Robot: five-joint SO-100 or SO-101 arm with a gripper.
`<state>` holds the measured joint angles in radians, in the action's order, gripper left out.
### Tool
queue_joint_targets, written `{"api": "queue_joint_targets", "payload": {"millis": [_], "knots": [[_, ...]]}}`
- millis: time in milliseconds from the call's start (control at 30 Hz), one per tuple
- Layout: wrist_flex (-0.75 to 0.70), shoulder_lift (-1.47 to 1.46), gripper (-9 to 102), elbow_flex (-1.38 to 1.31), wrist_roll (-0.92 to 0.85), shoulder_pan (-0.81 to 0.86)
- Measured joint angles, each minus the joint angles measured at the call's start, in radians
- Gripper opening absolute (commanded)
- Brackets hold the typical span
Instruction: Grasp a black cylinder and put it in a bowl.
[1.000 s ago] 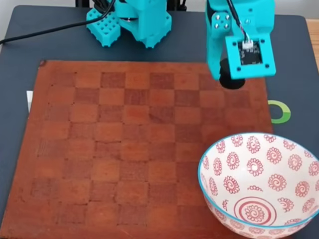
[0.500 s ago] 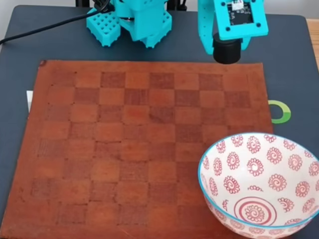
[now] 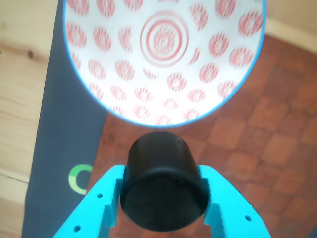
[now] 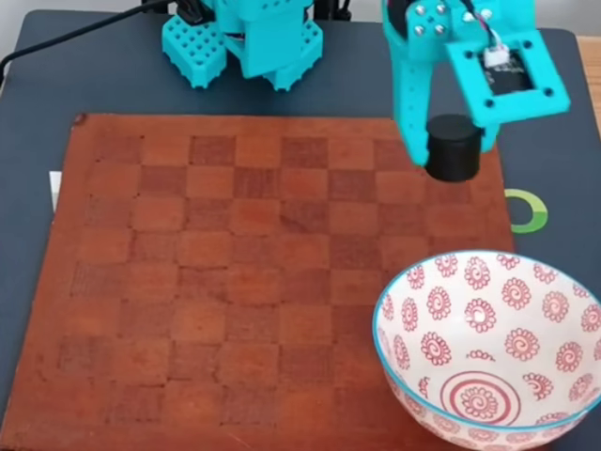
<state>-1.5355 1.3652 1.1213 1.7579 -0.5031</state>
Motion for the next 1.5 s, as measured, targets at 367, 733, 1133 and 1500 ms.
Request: {"api": "queue_joint_targets", "payload": {"millis": [367, 733, 1133, 1500], "knots": [[0.000, -0.225, 12, -0.321, -0.086, 0.012], [0.006, -0.368, 12, -0.474, -0.149, 0.037], [0.006, -0.485, 28, -0.561, -0.152, 0.041], [-0.008, -0.485, 22, -0.561, -0.150, 0.041]]}}
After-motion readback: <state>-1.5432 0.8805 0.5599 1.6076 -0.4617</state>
